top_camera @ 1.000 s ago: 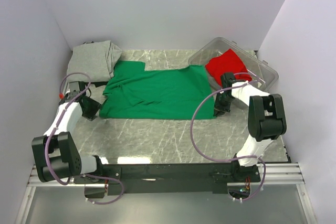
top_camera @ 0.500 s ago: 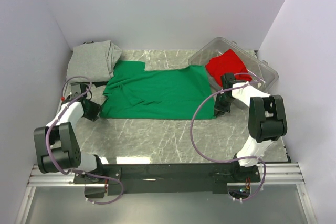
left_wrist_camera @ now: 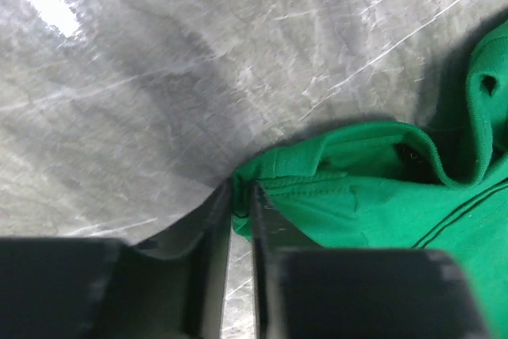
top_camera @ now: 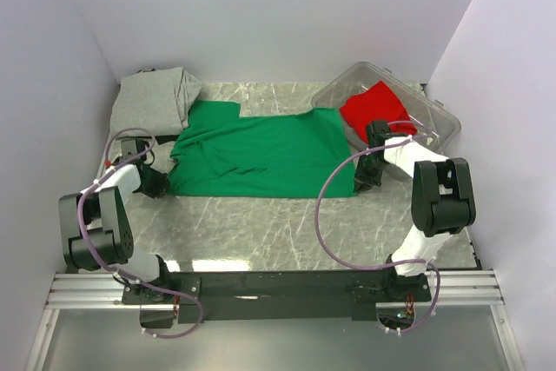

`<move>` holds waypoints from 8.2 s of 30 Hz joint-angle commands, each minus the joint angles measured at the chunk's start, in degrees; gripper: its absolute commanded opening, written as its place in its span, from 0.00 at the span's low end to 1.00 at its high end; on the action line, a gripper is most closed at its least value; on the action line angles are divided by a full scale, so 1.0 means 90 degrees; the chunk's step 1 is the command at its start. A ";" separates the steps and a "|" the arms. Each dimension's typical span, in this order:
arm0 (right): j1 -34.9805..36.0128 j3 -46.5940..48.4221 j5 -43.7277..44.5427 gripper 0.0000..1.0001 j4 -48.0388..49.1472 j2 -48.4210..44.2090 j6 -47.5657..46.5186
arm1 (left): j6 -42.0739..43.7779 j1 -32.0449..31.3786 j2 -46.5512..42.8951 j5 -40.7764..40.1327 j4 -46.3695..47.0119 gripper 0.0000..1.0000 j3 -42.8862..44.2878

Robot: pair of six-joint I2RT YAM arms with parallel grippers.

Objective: Fold and stack the t-shirts
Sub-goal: Fold the tshirt

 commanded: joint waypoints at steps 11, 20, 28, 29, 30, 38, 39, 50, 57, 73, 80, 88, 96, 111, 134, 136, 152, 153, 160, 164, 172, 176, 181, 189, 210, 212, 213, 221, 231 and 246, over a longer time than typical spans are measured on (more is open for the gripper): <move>-0.0030 0.0192 0.0251 0.01 -0.0183 -0.0249 0.0012 | 0.0518 0.0021 0.0230 -0.0602 -0.0378 0.01 0.0588; 0.0018 0.0281 0.0270 0.00 -0.0680 -0.0297 -0.0222 | 0.0656 0.0030 -0.0394 -0.0827 -0.1111 0.01 0.0618; 0.0058 -0.0090 0.0144 0.00 -0.1042 -0.0726 -0.0271 | 0.0538 0.0040 -0.1196 -0.0945 -0.1862 0.01 0.0471; 0.0087 -0.0120 0.0115 0.00 -0.1120 -0.0756 -0.0281 | 0.0509 0.0040 -0.1303 -0.0983 -0.1921 0.01 0.0471; 0.0097 -0.0188 0.0114 0.00 -0.1159 -0.0795 -0.0271 | 0.0490 0.0040 -0.1362 -0.1013 -0.1970 0.01 0.0423; 0.0116 -0.0754 0.0056 0.00 -0.1335 -0.1244 -0.0261 | 0.0392 0.0069 -0.2162 -0.1296 -0.2585 0.01 0.0120; 0.0116 -0.0871 0.0027 0.00 -0.1335 -0.1283 -0.0261 | 0.0392 0.0069 -0.2221 -0.1335 -0.2624 0.00 0.0158; 0.0136 -0.1477 -0.0120 0.00 -0.1403 -0.1742 -0.0242 | 0.0412 0.0099 -0.2856 -0.1716 -0.3367 0.01 0.0432; 0.0145 -0.1546 -0.0179 0.03 -0.1511 -0.1967 -0.0134 | 0.0479 0.0108 -0.3080 -0.1804 -0.3855 0.04 0.0539; 0.0545 -0.0062 -0.0198 0.65 -0.1853 -0.1948 0.0051 | 0.1358 -0.0621 -0.3122 -0.1219 -0.3359 0.46 0.1311; 0.1248 0.0105 -0.0276 0.66 -0.1590 -0.1479 0.0412 | 0.1719 -0.2204 -0.1764 0.0207 -0.2197 0.42 0.0920; 0.1640 0.0037 -0.0257 0.66 -0.1521 -0.1303 0.0598 | 0.2296 -0.2782 -0.0602 0.1388 -0.1814 0.34 0.0784; 0.1650 -0.0003 -0.0276 0.66 -0.1491 -0.1352 0.0715 | 0.2238 -0.2958 -0.0210 0.1292 -0.1804 0.34 0.0588; 0.1669 -0.0013 -0.0286 0.66 -0.1521 -0.1420 0.0774 | 0.2286 -0.3056 0.0239 0.1184 -0.1521 0.33 0.0647; 0.1669 0.0232 -0.0198 0.64 -0.1638 -0.1284 0.0637 | 0.2169 -0.3065 0.0298 0.1028 -0.1765 0.06 0.1086; 0.1669 0.0271 -0.0179 0.64 -0.1657 -0.1264 0.0608 | 0.2150 -0.3065 0.0240 0.1047 -0.1775 0.08 0.1106; 0.1669 0.0593 -0.0052 0.63 -0.1775 -0.0962 0.0393 | 0.2433 -0.3260 0.1020 0.1145 -0.1580 0.00 0.1818; 0.1659 0.0612 -0.0052 0.63 -0.1784 -0.0932 0.0374 | 0.2462 -0.3309 0.1117 0.1116 -0.1590 0.00 0.1906; 0.1669 0.0886 -0.0023 0.63 -0.1843 -0.0708 0.0286 | 0.2521 -0.3485 0.1460 0.0872 -0.1726 0.00 0.2297; 0.1659 0.1032 -0.0013 0.63 -0.1892 -0.0532 0.0227 | 0.2531 -0.3534 0.1674 0.0881 -0.1756 0.00 0.2473; 0.1659 0.1237 0.0036 0.63 -0.1960 -0.0376 0.0208 | 0.2472 -0.3622 0.1968 0.0735 -0.1921 0.02 0.2941; 0.1659 0.1306 0.0046 0.64 -0.1970 -0.0327 0.0188 | 0.2491 -0.3622 0.1881 0.0783 -0.1854 0.24 0.3107; 0.1659 0.1462 0.0066 0.64 -0.1960 -0.0259 0.0159 | 0.2609 -0.3622 0.1578 0.0979 -0.1756 0.50 0.3273; 0.1659 0.1939 -0.0139 0.65 -0.1756 0.0054 0.0032 | 0.2414 -0.3281 0.1079 0.0872 -0.1599 0.63 0.3030; 0.1669 0.1482 -0.0276 0.65 -0.0467 0.1041 -0.0183 | 0.1828 -0.2479 0.1294 0.0735 -0.1287 0.63 0.1585; 0.1679 0.1278 -0.0315 0.65 -0.0398 0.1079 -0.0154 | 0.1798 -0.2470 0.1304 0.0745 -0.1268 0.63 0.1439; 0.1698 0.1219 -0.0325 0.65 -0.0359 0.1109 -0.0154 | 0.1788 -0.2470 0.1294 0.0745 -0.1277 0.63 0.1389; 0.1835 0.0546 -0.0296 0.65 -0.0339 0.0904 0.0002 | 0.1564 -0.2460 0.1109 0.0413 -0.1599 0.64 0.0882; 0.2118 -0.0354 -0.0442 0.65 -0.0407 0.0143 0.0364 | 0.1291 -0.2460 0.0260 0.0237 -0.2019 0.65 0.0130; 0.2460 -0.0921 -0.0628 0.65 -0.0632 -0.0502 0.0696 | 0.0861 -0.2470 -0.0288 -0.0007 -0.2625 0.65 0.0032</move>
